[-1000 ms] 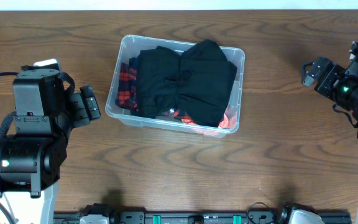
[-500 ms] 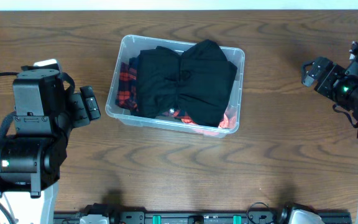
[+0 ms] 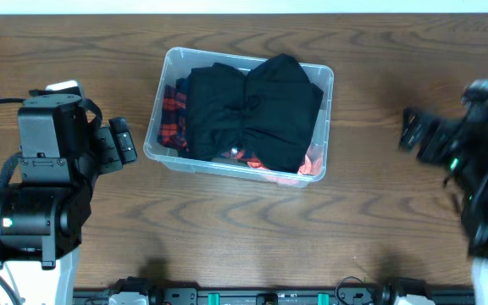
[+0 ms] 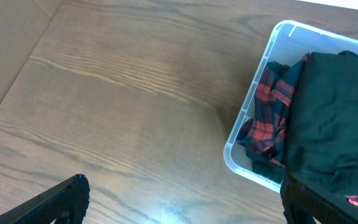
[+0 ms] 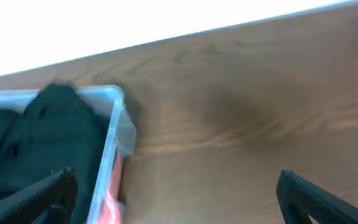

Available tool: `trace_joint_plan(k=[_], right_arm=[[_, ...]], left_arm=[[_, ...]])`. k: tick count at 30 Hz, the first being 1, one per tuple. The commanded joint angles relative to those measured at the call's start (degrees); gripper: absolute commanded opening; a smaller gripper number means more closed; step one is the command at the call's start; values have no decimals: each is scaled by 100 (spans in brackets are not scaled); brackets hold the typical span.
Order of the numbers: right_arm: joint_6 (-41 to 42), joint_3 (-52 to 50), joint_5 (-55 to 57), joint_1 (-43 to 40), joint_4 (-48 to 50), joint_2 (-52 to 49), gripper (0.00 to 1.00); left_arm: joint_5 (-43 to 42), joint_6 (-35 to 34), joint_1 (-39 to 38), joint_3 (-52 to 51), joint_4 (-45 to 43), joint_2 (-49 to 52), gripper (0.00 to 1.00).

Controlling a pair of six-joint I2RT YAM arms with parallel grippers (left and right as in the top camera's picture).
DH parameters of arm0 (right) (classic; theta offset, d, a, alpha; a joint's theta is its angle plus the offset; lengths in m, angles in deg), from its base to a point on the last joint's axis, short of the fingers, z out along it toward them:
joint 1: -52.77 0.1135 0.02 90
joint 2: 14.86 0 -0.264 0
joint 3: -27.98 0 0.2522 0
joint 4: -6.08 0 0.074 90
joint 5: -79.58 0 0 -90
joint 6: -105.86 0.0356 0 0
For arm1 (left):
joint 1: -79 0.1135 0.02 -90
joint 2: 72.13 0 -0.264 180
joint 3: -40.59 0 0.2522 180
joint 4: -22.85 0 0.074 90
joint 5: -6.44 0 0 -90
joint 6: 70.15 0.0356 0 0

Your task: Pack container

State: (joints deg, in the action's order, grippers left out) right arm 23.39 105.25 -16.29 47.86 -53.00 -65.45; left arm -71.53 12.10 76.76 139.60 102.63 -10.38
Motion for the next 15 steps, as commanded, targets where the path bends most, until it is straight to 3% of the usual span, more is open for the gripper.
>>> trace_joint_plan(k=[1, 8, 15], right_arm=[[-813, -846, 398, 369, 155, 682, 99], [-691, -2723, 306, 616, 601, 2337, 99], [-522, -3901, 221, 616, 734, 3711, 99]], left_arm=[[68, -70, 42, 26, 15, -2, 98], [68, -72, 42, 26, 15, -2, 98], [68, -72, 42, 26, 15, -2, 98]])
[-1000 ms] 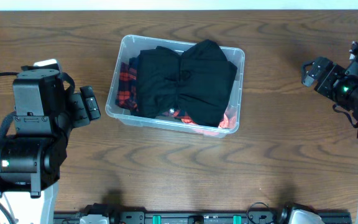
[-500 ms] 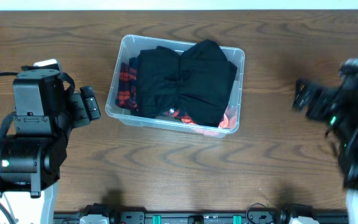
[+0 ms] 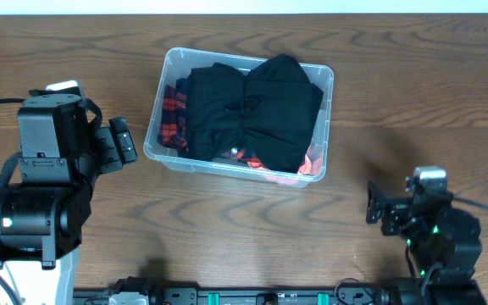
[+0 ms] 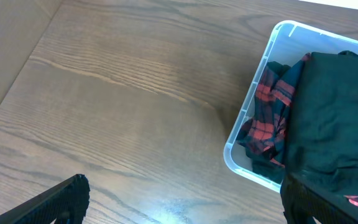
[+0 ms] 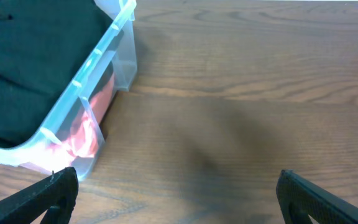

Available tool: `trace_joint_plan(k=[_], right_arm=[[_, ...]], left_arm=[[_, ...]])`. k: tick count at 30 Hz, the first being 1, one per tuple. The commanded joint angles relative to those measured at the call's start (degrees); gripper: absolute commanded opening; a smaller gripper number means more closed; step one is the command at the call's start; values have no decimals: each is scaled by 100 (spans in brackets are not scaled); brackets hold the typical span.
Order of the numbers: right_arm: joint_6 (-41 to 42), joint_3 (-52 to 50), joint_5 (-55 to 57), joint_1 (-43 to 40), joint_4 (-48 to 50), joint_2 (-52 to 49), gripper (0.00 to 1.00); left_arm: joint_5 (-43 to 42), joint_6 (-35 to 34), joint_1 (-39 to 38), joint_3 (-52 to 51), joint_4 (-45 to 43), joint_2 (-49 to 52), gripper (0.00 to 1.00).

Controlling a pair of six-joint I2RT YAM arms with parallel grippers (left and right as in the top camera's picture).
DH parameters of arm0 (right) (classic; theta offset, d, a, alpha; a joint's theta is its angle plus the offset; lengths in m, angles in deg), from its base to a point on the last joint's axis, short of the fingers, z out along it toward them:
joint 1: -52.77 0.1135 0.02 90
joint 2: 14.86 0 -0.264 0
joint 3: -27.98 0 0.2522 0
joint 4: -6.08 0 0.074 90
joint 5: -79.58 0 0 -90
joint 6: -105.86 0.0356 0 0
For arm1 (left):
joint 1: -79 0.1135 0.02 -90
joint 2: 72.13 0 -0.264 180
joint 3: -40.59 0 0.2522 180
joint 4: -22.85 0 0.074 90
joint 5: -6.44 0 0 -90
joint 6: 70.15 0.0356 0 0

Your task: Pack container

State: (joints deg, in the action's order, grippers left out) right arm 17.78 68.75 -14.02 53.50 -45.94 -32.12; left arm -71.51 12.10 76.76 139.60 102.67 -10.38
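Note:
A clear plastic container (image 3: 161,81) stands at the table's middle back, filled with a black garment (image 3: 252,106), a red plaid cloth (image 3: 171,119) and something coral (image 3: 314,163). My left gripper (image 3: 121,142) rests open just left of the container, nothing between its fingers (image 4: 61,199). My right gripper (image 3: 378,205) is open and empty near the front right, well clear of the container (image 5: 98,62). The left wrist view shows the container's corner (image 4: 253,93) with plaid cloth (image 4: 269,109) under black fabric (image 4: 334,106).
Bare wooden tabletop (image 3: 227,229) surrounds the container. The left arm's base (image 3: 32,212) stands at the front left, the right arm's base (image 3: 439,241) at the front right. A rail (image 3: 252,296) runs along the front edge.
My right arm has moved from the right edge at mid table down to the front right, its gripper lower and closer to the table. The left arm and the container have not moved.

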Motion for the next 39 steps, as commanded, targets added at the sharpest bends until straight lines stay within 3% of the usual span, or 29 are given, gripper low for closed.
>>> trace_joint_plan(k=[1, 13, 21, 39], right_arm=[[42, -343, -7, 52, 28, 518, 99], [326, -1368, -7, 52, 39, 1517, 99], [623, -1825, 4, 52, 177, 1578, 99], [621, -1814, 39, 52, 146, 1692, 99]], left_arm=[[66, -72, 42, 26, 11, -2, 98], [66, -70, 42, 26, 11, -2, 98], [66, -70, 42, 26, 11, -2, 98], [66, -70, 42, 26, 11, -2, 98]])
